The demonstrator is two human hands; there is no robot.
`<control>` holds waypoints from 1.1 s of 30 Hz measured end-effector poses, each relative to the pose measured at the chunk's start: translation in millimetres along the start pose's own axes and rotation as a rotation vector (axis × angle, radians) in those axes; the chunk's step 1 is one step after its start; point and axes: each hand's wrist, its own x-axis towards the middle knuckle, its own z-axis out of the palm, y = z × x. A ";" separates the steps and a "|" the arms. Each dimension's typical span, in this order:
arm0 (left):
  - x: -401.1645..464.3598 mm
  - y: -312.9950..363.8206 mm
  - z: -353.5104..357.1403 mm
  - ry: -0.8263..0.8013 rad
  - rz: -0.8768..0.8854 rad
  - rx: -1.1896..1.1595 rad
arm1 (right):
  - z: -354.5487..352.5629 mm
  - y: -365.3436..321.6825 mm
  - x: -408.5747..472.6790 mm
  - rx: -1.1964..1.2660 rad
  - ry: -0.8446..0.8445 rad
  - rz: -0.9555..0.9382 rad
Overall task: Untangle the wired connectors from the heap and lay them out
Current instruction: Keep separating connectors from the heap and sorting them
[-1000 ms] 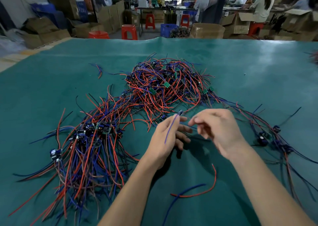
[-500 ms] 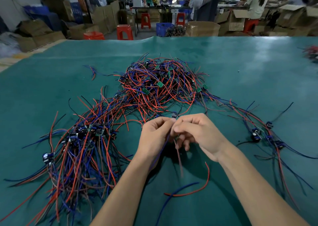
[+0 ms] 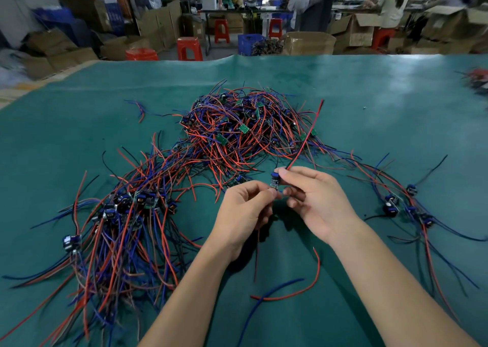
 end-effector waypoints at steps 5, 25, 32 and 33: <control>-0.2 0.2 -0.4 -0.018 0.035 0.070 | -7.4 -0.5 3.5 -0.221 0.059 -0.211; -2.1 -0.8 1.8 -0.073 0.060 0.172 | -68.3 -26.8 21.5 -0.297 0.757 -0.622; 0.9 0.7 1.1 0.068 0.023 -0.001 | -55.3 -25.7 19.9 -0.179 0.576 -0.376; 0.7 1.2 1.8 0.076 0.028 -0.018 | -47.2 -21.9 18.1 -0.241 0.448 -0.309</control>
